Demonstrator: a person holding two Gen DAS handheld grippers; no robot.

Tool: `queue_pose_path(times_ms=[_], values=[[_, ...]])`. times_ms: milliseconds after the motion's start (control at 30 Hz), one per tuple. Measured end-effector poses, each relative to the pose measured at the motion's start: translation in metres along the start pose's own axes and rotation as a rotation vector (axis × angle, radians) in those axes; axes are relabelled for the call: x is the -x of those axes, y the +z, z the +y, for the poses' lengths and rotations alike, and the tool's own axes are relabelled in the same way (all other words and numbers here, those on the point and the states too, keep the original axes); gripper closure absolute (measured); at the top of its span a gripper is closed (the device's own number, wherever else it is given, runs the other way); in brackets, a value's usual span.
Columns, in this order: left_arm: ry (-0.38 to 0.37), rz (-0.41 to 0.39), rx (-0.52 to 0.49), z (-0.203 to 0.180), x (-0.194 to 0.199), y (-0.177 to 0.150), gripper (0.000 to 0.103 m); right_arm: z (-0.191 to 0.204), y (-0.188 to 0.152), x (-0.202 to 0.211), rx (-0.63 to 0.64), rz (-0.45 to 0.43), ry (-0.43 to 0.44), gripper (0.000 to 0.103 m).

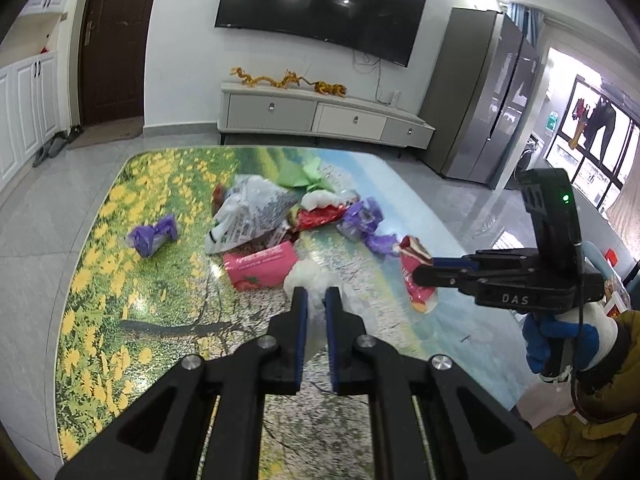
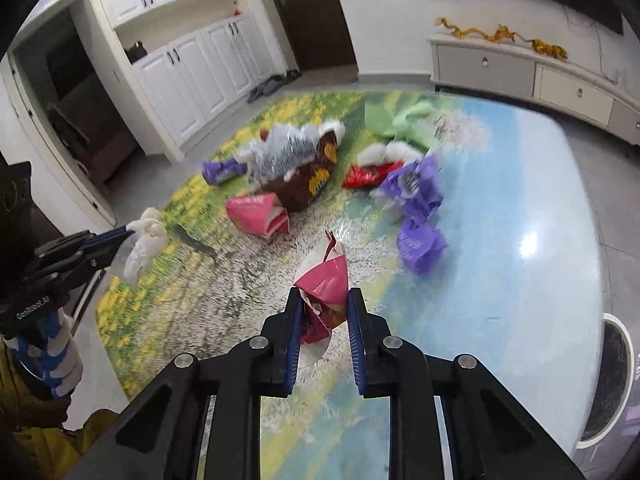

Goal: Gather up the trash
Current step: 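Grasp the pink paper wrapper with the right tool, then carry items to the bin and open both tools to drop them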

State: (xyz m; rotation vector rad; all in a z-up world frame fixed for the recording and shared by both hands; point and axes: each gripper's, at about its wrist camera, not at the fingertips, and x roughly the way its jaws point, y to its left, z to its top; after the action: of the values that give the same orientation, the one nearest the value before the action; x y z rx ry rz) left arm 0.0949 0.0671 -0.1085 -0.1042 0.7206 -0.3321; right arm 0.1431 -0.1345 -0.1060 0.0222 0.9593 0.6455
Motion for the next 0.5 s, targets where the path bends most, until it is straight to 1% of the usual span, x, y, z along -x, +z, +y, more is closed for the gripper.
queue_pose_path(times_ms=[233,500], values=[[0.0,-0.038,-0.072,-0.037,0.022,0.006,0.095,-0.005,-0.007,0.057,-0.005,-0.112,-0.008,0.082],[-0.014,-0.026,-0.078,-0.055,0.024,0.005,0.095,-0.019,-0.029,0.088,-0.044,-0.178,-0.009,0.082]])
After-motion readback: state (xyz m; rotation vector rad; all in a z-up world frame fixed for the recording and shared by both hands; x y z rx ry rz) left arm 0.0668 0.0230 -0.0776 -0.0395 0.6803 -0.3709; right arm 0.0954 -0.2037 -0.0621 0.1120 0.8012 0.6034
